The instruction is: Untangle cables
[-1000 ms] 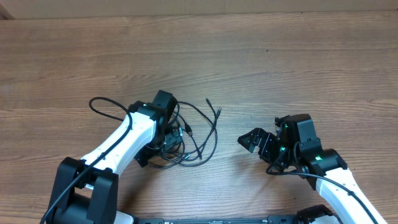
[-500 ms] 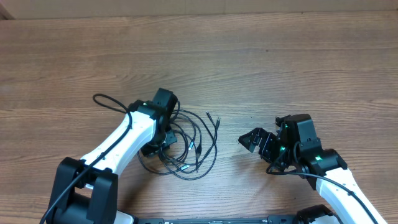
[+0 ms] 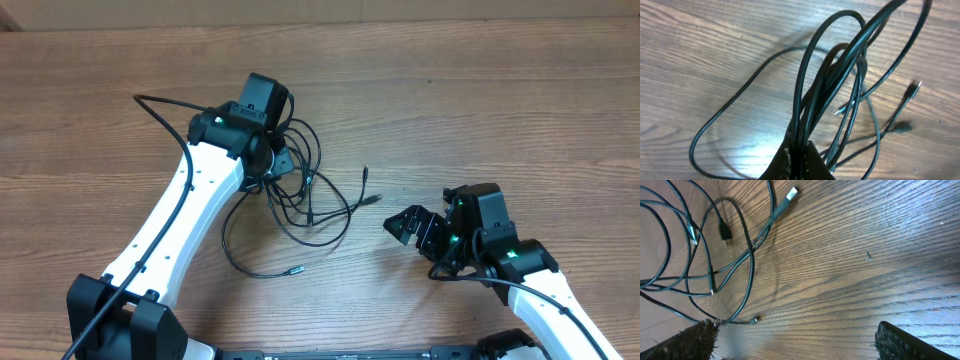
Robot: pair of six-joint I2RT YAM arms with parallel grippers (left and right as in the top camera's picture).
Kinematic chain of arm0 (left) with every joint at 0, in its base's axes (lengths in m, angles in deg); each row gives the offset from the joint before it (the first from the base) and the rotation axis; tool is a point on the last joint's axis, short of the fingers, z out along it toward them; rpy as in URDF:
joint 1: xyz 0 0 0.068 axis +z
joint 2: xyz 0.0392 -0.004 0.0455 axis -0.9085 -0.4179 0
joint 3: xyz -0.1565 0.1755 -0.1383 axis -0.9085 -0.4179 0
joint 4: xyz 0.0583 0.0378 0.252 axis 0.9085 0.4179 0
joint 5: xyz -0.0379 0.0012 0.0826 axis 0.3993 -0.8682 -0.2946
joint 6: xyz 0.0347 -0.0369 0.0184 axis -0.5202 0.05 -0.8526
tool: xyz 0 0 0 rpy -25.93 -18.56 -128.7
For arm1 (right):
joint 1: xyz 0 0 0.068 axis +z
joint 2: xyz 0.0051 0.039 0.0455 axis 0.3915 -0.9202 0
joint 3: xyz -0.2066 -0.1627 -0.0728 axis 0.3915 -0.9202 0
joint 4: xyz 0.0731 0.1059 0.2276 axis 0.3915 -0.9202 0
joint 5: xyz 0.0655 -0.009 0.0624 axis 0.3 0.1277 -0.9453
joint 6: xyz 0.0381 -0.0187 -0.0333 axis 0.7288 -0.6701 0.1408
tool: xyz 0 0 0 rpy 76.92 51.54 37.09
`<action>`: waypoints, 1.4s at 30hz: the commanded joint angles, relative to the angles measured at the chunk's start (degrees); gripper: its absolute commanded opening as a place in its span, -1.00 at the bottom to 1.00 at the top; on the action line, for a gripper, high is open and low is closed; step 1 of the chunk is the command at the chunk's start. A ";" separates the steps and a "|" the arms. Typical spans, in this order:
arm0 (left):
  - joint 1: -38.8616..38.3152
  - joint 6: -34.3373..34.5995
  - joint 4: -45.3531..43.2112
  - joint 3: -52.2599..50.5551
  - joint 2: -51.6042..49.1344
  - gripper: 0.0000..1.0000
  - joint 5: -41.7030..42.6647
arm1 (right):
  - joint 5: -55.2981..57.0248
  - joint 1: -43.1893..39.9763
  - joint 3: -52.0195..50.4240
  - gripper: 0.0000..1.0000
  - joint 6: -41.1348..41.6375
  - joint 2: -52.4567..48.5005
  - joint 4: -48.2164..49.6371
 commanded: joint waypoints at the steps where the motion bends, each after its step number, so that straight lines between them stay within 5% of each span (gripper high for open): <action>1: 0.20 -1.29 1.75 0.74 0.02 -0.91 -0.17 | 0.42 0.33 0.66 1.00 -0.04 0.61 0.20; 29: -0.17 -1.29 10.16 -0.76 0.02 -0.91 -0.07 | 0.17 0.33 0.66 1.00 0.15 0.61 1.05; 33: -0.17 -1.27 9.62 -1.88 0.02 -0.92 0.15 | -6.71 0.33 0.66 1.00 7.04 0.61 2.05; 42: -0.17 -1.31 7.50 -3.67 0.00 -0.92 12.04 | -10.67 0.33 0.66 1.00 9.27 0.61 1.70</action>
